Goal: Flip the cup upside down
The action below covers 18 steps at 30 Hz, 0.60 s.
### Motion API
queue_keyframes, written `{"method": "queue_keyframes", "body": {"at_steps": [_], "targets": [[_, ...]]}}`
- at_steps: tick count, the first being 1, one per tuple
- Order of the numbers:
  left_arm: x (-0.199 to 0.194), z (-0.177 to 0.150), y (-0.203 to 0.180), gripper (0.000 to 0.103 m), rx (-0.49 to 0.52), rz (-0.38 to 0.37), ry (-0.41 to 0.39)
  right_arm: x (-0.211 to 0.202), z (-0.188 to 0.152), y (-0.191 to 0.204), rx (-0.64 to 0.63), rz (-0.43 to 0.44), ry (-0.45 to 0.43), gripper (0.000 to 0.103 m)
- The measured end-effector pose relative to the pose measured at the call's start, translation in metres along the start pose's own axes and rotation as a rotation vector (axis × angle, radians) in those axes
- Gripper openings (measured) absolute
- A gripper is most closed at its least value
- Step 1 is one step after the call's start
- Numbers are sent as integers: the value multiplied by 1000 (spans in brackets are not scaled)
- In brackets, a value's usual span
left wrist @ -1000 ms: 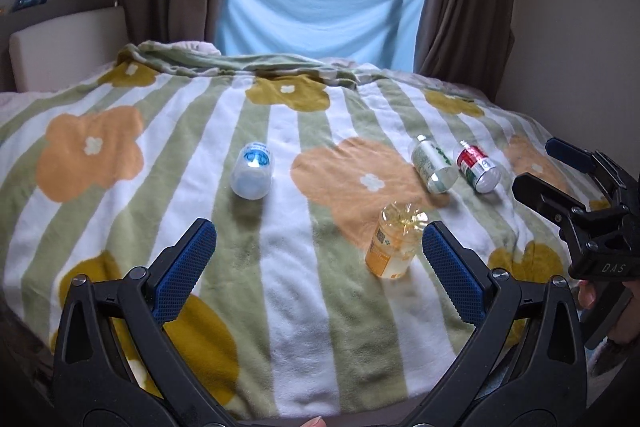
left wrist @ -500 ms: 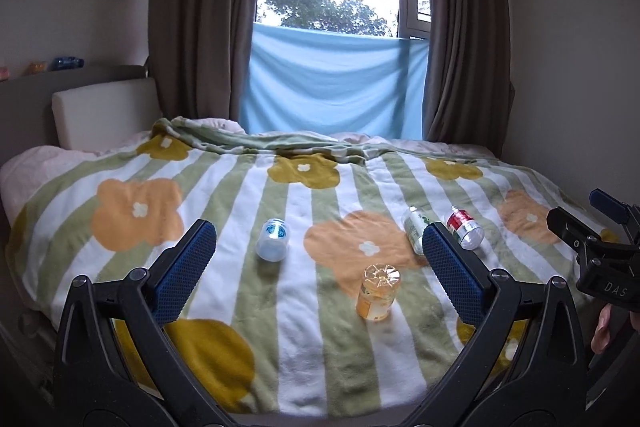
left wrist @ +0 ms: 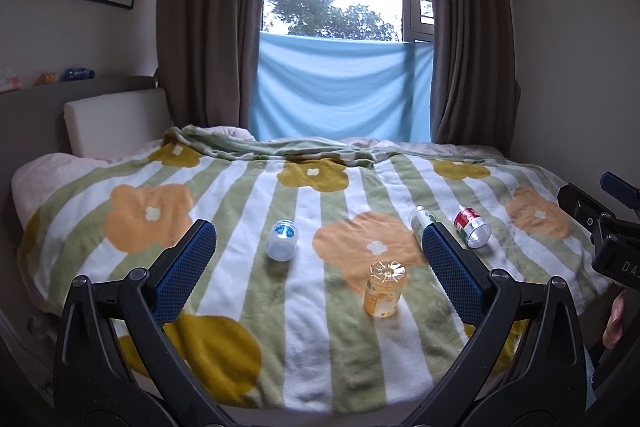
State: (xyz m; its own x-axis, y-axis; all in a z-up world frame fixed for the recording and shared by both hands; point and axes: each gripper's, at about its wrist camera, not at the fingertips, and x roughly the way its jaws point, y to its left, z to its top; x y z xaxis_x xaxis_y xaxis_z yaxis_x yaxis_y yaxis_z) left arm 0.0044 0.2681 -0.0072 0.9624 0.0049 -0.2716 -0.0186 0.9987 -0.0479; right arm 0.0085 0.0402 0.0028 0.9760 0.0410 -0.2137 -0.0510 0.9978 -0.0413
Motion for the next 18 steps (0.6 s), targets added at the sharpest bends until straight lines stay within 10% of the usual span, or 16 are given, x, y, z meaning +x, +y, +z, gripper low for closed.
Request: {"method": "queue_keyframes", "body": {"at_steps": [18], "targets": [[-2, 0, -4, 103, -7, -14, -7, -2, 1, -2, 3, -2, 5, 103]]}}
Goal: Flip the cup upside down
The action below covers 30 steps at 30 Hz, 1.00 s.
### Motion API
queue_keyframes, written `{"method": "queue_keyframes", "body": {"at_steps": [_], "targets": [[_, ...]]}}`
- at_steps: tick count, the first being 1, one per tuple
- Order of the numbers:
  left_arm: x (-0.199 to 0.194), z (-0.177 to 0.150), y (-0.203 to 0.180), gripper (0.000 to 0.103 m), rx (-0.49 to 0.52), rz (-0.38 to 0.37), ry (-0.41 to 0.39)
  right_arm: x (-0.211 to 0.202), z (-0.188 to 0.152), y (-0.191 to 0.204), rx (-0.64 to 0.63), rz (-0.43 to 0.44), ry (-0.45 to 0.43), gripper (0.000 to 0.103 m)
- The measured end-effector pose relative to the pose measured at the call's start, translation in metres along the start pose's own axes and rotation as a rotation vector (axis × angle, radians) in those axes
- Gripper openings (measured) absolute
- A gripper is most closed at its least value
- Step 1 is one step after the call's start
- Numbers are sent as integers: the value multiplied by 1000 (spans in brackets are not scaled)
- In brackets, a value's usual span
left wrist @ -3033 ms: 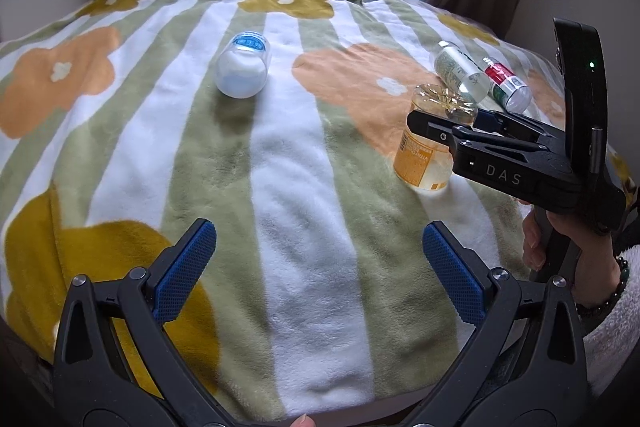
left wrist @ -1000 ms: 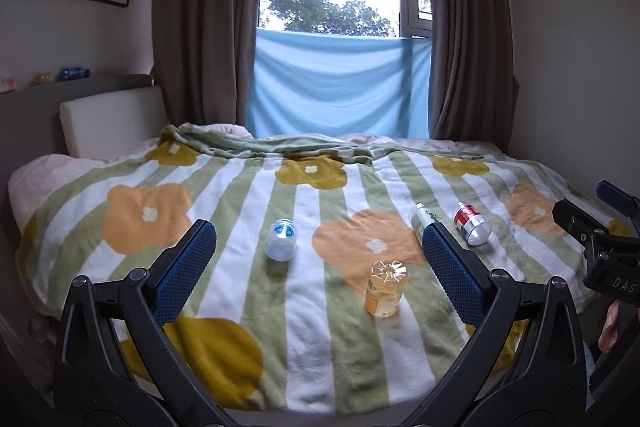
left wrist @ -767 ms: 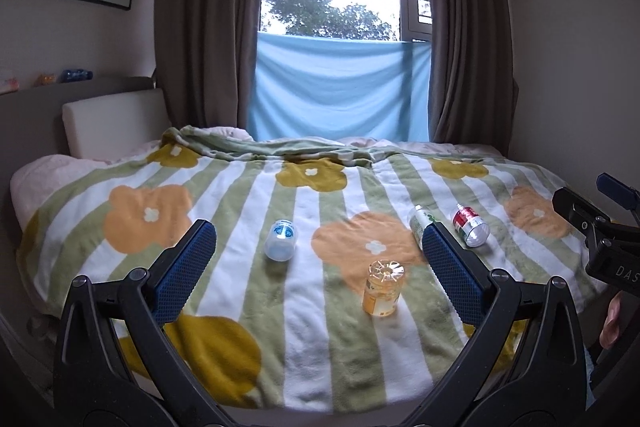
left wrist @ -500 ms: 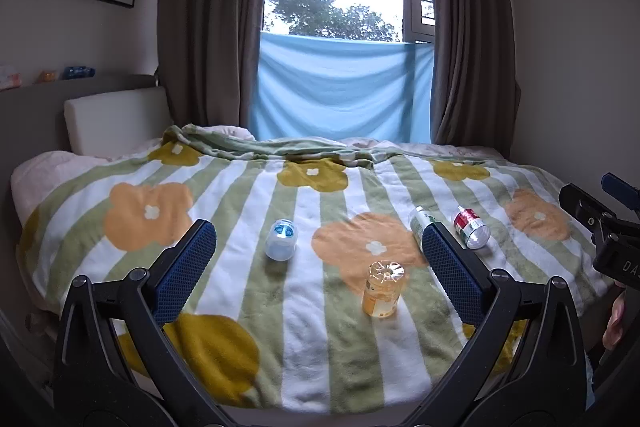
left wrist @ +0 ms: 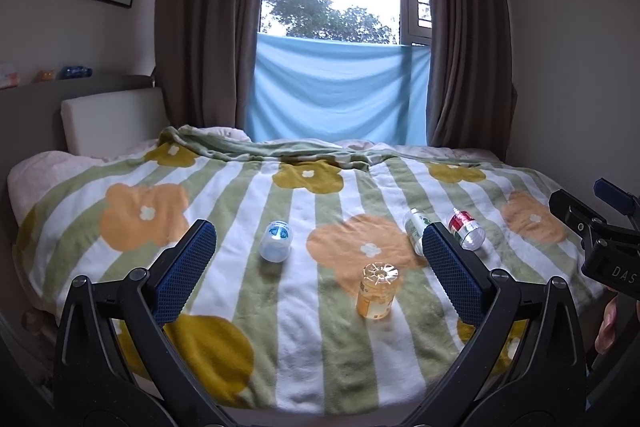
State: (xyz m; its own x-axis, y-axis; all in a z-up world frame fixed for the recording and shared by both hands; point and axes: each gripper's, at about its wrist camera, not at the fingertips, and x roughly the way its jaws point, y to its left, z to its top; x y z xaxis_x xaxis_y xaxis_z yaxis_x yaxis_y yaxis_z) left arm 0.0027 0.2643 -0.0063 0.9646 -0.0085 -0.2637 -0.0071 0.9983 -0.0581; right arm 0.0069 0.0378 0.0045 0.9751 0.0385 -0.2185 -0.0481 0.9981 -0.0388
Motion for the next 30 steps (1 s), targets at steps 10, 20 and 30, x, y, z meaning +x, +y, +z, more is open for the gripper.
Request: {"method": "queue_keyframes", "body": {"at_steps": [10, 20, 30], "targets": [[2, 0, -7, 103, 7, -9, 4, 2, 0, 0, 1, -1, 1, 103], [1, -2, -7, 103, 9, -7, -2, 2, -2, 0, 3, -4, 1, 103], [-3, -4, -11, 103, 26, 11, -22, 2, -1, -2, 4, -3, 1, 103]]}}
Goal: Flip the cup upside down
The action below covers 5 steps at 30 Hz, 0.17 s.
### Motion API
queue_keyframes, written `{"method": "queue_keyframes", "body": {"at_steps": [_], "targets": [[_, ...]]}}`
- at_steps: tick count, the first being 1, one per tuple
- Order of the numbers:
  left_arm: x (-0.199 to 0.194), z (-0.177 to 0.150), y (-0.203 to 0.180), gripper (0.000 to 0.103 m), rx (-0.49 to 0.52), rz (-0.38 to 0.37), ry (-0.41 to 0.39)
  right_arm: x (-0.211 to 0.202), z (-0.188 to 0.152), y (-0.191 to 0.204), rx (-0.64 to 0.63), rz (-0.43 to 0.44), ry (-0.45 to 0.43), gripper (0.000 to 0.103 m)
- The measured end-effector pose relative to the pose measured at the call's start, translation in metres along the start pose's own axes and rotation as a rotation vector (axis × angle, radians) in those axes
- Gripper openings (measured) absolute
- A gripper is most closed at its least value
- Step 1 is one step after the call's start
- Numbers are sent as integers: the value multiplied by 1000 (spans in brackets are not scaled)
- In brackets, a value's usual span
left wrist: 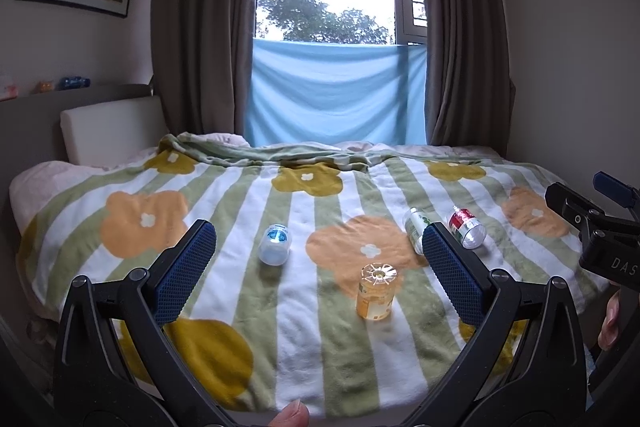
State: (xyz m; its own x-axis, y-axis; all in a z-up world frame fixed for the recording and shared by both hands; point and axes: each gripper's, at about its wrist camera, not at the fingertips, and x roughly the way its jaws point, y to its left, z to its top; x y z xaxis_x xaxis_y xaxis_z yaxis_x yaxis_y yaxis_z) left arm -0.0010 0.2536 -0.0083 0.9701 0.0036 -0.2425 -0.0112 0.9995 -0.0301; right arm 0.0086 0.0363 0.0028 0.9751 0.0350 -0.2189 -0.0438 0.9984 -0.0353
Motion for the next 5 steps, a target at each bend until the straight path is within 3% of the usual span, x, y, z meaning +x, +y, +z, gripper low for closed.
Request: {"method": "queue_keyframes", "body": {"at_steps": [5], "targets": [[-8, 1, 0, 103, 1, -17, -51, 0, 0, -1, 0, 0, 1, 103]]}}
